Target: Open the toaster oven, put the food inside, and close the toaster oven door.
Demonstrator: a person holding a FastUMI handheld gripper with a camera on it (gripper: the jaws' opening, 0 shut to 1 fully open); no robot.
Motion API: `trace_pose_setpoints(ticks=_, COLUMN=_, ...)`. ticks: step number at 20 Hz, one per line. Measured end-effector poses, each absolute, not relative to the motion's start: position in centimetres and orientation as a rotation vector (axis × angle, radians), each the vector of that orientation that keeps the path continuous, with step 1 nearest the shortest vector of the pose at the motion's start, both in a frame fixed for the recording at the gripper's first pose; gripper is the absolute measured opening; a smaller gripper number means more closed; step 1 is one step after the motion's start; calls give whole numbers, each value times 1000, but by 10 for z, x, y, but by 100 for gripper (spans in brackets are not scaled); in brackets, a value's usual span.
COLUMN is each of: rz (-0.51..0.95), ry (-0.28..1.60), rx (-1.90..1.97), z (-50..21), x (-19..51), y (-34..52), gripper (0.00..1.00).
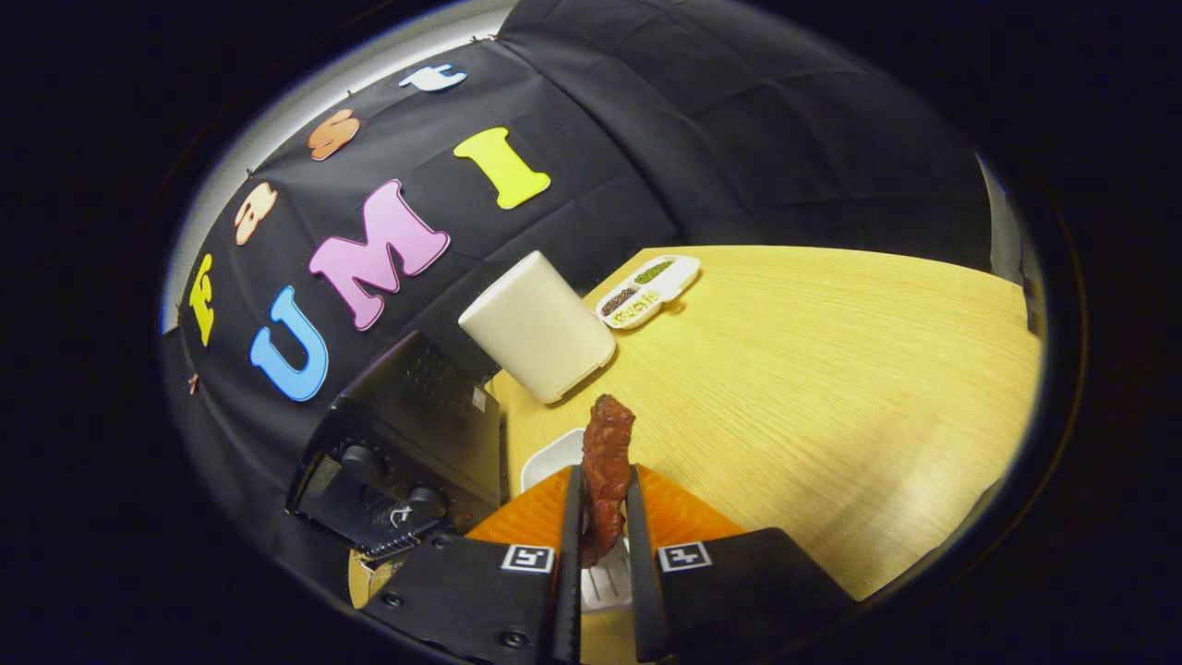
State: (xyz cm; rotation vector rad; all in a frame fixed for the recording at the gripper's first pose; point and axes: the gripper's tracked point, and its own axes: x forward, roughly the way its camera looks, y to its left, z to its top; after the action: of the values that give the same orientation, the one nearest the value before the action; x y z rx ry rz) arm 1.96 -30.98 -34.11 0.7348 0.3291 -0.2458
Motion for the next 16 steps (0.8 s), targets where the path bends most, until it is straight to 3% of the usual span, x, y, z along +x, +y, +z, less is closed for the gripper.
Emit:
trace_pose_setpoints(ticks=3, rz=-204, ry=348, rx=739, z=-339, x=21, y=-310, gripper=18)
trace_pose_setpoints(ticks=9, rz=-150, ry=383, rx=698, z=-329, x=25, y=-312, gripper=18)
trace_pose_setpoints(ticks=16, rz=-188, ry=292, rx=657, z=-256, x=21, y=-291, gripper=16)
